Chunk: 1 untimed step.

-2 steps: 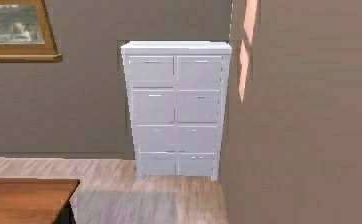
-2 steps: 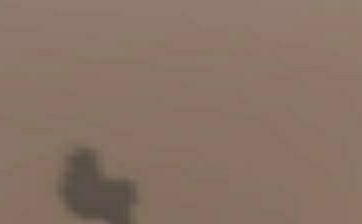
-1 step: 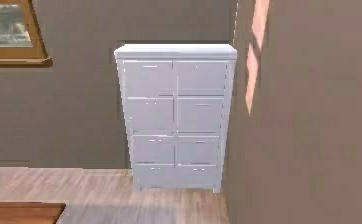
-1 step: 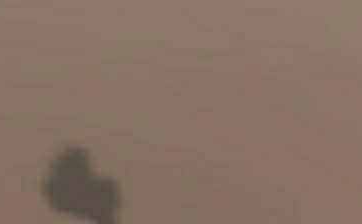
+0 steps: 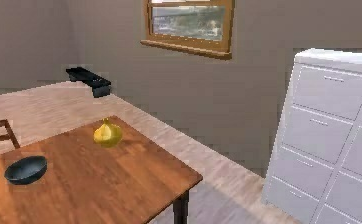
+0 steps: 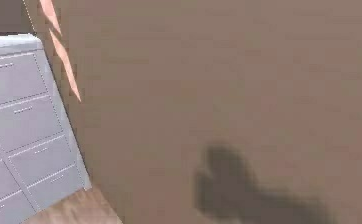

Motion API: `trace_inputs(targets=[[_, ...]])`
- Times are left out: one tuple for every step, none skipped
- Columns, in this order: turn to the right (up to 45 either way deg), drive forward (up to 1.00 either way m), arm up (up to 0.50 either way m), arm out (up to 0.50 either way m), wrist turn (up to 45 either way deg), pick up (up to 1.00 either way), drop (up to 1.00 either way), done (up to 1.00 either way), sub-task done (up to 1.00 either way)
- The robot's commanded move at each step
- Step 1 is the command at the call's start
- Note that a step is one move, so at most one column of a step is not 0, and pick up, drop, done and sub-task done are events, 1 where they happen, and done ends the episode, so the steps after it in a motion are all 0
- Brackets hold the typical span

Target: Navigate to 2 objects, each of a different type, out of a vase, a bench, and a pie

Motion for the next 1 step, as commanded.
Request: trace_inputs(targets=[[0.0, 0.4, 0.0, 0.0, 0.0, 0.0, 0.0, 0.0, 0.0]])
